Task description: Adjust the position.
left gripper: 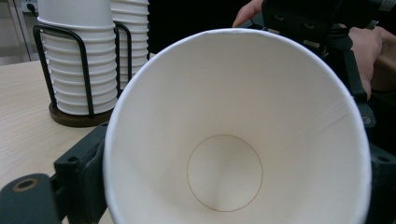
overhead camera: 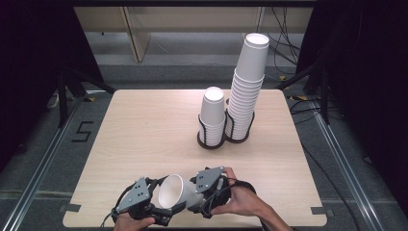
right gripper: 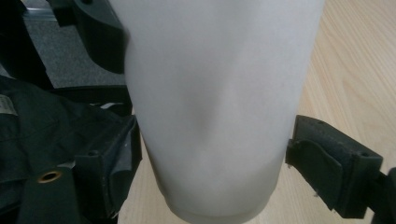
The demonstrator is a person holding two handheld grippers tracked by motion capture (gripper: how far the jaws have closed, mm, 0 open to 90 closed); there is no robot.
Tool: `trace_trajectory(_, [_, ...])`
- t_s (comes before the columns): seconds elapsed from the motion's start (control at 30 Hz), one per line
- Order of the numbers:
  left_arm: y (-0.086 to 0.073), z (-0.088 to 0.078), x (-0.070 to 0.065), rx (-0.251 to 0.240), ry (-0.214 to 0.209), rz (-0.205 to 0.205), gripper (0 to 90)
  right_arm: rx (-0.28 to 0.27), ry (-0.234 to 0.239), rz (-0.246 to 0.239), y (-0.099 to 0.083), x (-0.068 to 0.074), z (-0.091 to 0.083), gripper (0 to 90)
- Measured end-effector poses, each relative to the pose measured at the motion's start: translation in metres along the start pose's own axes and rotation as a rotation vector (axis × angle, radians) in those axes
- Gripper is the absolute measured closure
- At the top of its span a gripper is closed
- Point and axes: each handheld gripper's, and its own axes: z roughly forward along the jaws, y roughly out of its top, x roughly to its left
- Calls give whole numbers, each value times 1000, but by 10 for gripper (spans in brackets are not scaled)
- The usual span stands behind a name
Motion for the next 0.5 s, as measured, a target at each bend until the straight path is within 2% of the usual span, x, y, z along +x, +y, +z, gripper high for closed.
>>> trace_trajectory(0.07, [0,1,-1,11,5,-1,90,12,-5,-7,0,2,1,190])
trace_trajectory(0.13, [0,3,-1,-6,-6,-5,89,21,0,-14,0,3,3,204])
trace_trajectory(0.17, [0,2,-2,13,3,-3,88,27,3,-16,0,4,4,204])
trace_trajectory(0.23, [-1,3,-3,23,-5,4,81,36,8,-24,0,5,7,234])
trace_trajectory(0.3, [-1,4,-4,9,-1,7,68,44,10,-31,-1,6,9,239])
trace_trajectory(0.4, [-1,3,-3,-12,4,-20,48,10,43,-11,-3,3,8,245])
trace_trajectory(0.47, [-1,3,-2,-35,8,-39,38,-40,58,18,-5,1,7,247])
trace_trajectory(0.5, [-2,4,-1,-59,-3,-43,40,-66,56,25,-6,0,7,247])
